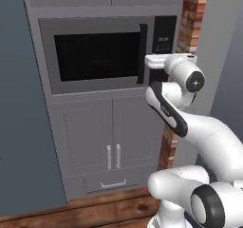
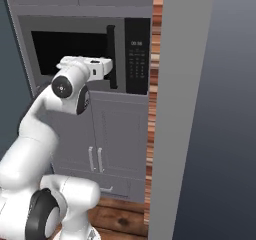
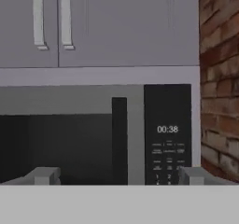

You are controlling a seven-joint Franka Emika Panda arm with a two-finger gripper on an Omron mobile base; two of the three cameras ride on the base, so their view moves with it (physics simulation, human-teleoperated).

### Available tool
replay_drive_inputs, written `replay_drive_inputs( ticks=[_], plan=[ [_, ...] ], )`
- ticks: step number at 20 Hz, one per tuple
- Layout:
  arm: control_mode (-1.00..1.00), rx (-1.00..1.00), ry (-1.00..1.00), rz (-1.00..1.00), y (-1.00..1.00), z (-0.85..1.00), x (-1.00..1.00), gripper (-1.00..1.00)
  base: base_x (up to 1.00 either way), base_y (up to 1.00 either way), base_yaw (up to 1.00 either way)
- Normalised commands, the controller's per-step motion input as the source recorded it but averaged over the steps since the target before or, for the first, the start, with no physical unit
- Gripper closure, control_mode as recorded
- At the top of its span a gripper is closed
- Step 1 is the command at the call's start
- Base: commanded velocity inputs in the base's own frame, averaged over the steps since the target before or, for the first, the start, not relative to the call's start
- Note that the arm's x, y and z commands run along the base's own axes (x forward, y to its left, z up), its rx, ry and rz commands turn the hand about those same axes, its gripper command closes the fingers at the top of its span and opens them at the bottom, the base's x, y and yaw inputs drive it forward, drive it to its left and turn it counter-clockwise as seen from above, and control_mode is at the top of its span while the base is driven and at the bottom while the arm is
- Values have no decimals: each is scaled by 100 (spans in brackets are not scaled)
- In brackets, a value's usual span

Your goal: The microwave is finished heating the chicken drumstick and potato. Take the bowl containing the food and place it on the dining counter.

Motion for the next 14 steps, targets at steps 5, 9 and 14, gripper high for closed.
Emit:
replay_drive_inputs(
  ticks=[5,9,14],
  plan=[
    [-100,1,2,0,0,0,69,-100,0,0,0],
    [-100,0,3,0,0,-1,71,-100,0,0,0],
    [-100,0,3,0,0,0,68,-100,0,0,0]
  ],
)
